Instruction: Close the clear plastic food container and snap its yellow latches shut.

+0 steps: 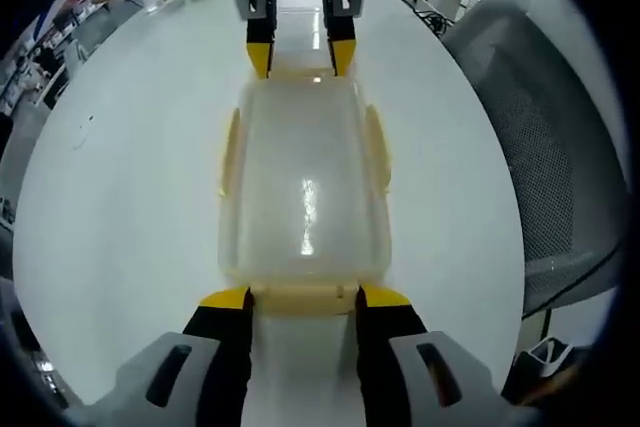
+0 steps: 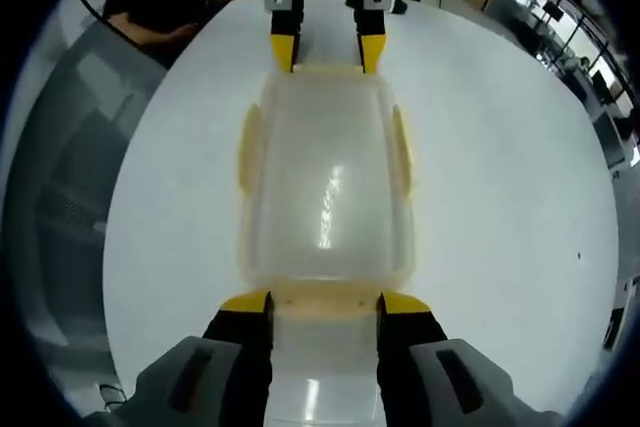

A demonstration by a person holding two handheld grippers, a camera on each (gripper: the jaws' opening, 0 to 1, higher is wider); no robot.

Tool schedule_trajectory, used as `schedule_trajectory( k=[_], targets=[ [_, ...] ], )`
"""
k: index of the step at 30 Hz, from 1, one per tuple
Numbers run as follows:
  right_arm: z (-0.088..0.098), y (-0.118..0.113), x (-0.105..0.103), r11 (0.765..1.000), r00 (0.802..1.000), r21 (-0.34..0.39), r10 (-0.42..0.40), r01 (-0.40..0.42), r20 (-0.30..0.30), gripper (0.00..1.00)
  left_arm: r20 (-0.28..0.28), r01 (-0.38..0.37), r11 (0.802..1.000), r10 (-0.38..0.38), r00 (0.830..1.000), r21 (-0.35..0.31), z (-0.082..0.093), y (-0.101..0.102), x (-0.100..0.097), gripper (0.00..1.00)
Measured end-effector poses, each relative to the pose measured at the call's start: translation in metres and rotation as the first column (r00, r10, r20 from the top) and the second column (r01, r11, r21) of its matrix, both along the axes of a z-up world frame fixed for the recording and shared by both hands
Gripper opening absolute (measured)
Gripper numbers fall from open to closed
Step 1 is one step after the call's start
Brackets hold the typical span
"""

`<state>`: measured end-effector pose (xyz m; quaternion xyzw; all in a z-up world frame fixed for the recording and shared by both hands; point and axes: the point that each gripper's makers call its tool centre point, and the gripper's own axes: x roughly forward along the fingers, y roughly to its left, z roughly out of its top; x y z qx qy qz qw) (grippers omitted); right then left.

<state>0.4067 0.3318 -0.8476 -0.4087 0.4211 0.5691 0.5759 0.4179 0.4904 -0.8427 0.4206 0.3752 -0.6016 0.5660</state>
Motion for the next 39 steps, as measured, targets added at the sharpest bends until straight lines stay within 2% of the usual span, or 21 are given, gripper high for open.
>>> schedule_trajectory(
  k=[6, 18, 22, 39],
  targets=[
    [0.0001, -0.0009, 0.0002, 0.999, 1.0, -0.034, -0.009, 0.009, 0.0, 0.38, 0.004, -0.009, 1.0, 0.009, 1.0, -0.004, 0.0007, -0.0006, -0.0012, 0.39],
    [0.002, -0.0025, -0.0007, 1.0, 1.0, 0.017, -0.026, 0.026, 0.003, 0.38, -0.001, -0.028, 1.0, 0.028, 1.0, -0.009, 0.0017, -0.0015, -0.0029, 0.39],
    [0.0022, -0.0009, -0.0005, 1.0, 1.0, 0.007, -0.018, 0.018, -0.003, 0.39, 0.012, -0.022, 1.0, 0.022, 1.0, -0.007, 0.003, -0.0011, -0.0034, 0.39],
    [0.0032, 0.0009, 0.0004, 1.0, 1.0, 0.012, -0.025, 0.025, -0.005, 0.39, -0.008, -0.037, 0.999, 0.036, 0.999, -0.017, 0.0032, 0.0011, -0.0025, 0.39]
  ],
)
